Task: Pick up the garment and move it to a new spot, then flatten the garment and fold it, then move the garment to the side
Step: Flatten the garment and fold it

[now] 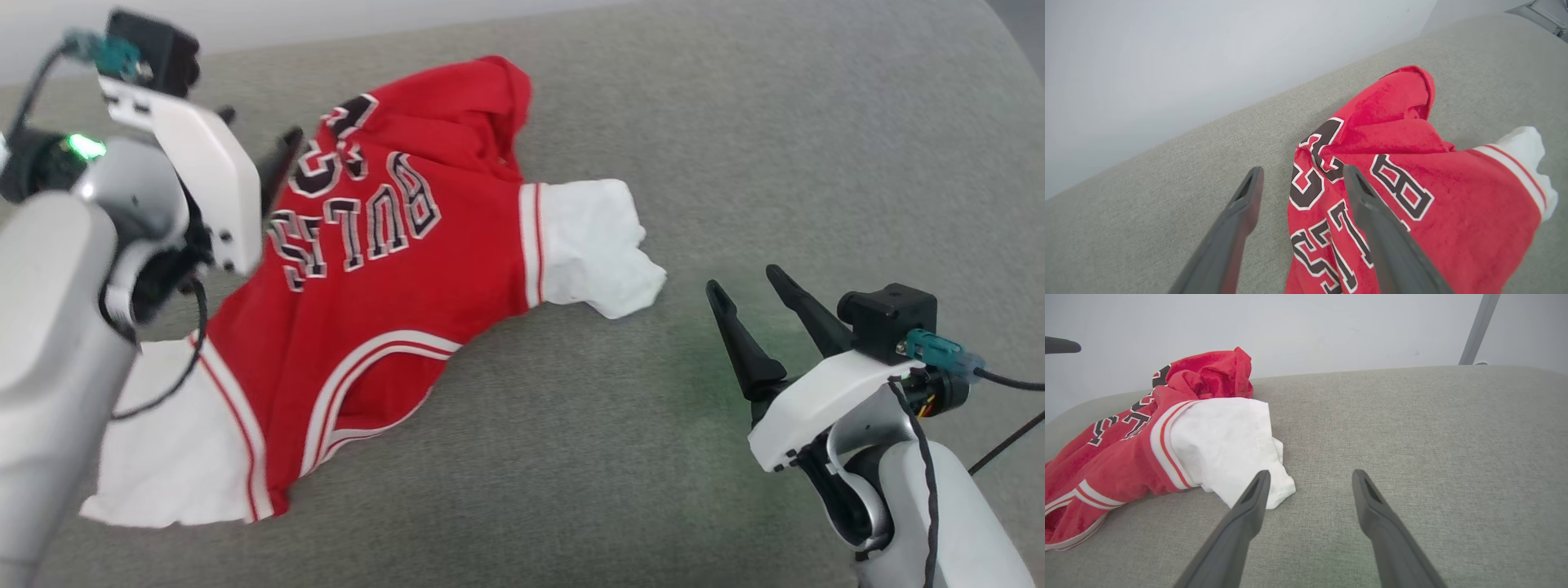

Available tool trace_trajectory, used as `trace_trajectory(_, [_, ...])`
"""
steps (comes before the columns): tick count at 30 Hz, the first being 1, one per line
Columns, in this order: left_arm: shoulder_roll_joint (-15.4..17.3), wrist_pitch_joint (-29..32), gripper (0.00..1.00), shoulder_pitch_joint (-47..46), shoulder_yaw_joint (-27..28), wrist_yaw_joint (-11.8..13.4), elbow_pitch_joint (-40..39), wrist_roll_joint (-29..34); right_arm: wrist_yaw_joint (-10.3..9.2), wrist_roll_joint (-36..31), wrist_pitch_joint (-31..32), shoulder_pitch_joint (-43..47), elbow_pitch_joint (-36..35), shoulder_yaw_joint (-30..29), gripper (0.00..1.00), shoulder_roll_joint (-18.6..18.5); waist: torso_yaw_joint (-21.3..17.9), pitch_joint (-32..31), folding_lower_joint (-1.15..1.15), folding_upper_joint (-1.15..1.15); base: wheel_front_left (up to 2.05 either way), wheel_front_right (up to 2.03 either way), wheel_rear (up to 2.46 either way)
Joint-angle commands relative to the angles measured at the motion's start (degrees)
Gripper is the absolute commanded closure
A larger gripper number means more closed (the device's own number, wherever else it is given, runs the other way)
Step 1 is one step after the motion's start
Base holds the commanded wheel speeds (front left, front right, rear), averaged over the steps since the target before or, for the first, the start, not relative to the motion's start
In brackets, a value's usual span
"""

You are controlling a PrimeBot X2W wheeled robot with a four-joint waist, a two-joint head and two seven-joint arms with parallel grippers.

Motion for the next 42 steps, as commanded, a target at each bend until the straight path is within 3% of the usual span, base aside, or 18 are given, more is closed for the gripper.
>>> trace_trajectory(1, [0.1,-1.5,0.00,3.1,0.3,0.9,-2.1,-0.5,0.00,0.4,0.8,0.5,-0.1,0.3,0.00,-0.7,2.6,-2.0,0.00,0.00,0.00,0.00,0.00])
trace_trajectory(13, [2.1,-3.0,0.00,16.2,2.0,4.7,-7.7,-5.4,0.00,-0.1,4.4,2.5,-1.5,-0.2,0.00,-2.5,8.0,-6.0,0.00,0.00,0.00,0.00,0.00])
trace_trajectory(23, [2.2,9.4,0.00,18.6,1.7,6.4,-4.0,-13.0,0.00,-0.6,6.7,1.7,-3.8,-1.2,0.00,-3.2,11.5,-6.4,0.00,0.00,0.00,0.00,0.00])
trace_trajectory(30, [0.8,21.0,0.00,11.9,-1.0,10.6,4.5,-13.2,0.00,-0.9,7.8,-0.2,-5.2,-1.6,0.00,-3.8,12.6,-4.9,0.00,0.00,0.00,0.00,0.00])
trace_trajectory(42, [0.5,29.2,0.00,11.7,-1.9,14.4,9.8,-15.2,0.00,-0.6,8.7,-0.8,-5.5,-2.3,0.00,-4.1,11.8,-3.6,0.00,0.00,0.00,0.00,0.00])
